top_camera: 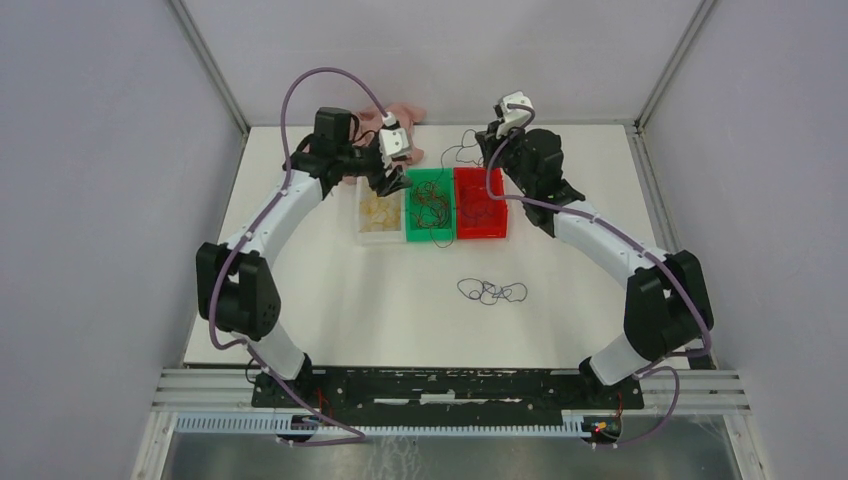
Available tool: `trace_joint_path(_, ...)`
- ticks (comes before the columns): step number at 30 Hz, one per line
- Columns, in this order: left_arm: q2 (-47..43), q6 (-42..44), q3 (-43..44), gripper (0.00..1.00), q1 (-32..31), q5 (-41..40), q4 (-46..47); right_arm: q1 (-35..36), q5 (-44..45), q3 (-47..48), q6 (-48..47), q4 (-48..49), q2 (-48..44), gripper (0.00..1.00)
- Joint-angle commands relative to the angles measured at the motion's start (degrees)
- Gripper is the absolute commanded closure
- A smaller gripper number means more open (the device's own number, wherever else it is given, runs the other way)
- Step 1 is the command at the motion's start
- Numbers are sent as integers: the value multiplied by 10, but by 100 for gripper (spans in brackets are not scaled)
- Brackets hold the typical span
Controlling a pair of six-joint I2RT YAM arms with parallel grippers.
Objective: Untangle the cables
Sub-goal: Pick up the cable from the bin, then place the cable in the bin.
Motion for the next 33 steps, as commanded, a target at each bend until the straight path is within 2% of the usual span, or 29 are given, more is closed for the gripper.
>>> trace_joint_path(1,19,75,21,31,-24,47,-60,-45,-19,-7,136,69,-44,100)
trace_joint_path(3,31,122,22,30,-38,41,-84,-68,-38,-8,188,88,-51,100)
trace_joint_path(5,51,100,36,31,-48,42,-74,-80,-50,-7,219,101,-59,100)
trace_joint_path(7,78,15,69,32,-54,54,-40,-88,-63,-4,243,105,-65,100)
trace_joint_path(10,111,-159,107,34,-63,59,64,-92,-79,4,258,100,-73,100)
trace_joint_path(12,128,-240,122,35,-70,61,119,-93,-90,9,267,99,-76,100)
trace_joint_path(16,152,-268,134,35,-95,47,141,-100,-102,12,294,104,-79,100)
trace_joint_path(21,187,-351,156,38,-98,6,201,-118,-122,9,345,136,-92,100)
trace_joint_path(27,204,-372,170,65,-100,35,218,-145,-123,8,399,156,-109,100)
trace_joint_path(31,210,-363,178,74,-100,39,195,-161,-118,7,433,169,-110,100)
trace_joint_path(33,204,-354,175,84,-100,39,199,-168,-123,7,440,171,-111,100)
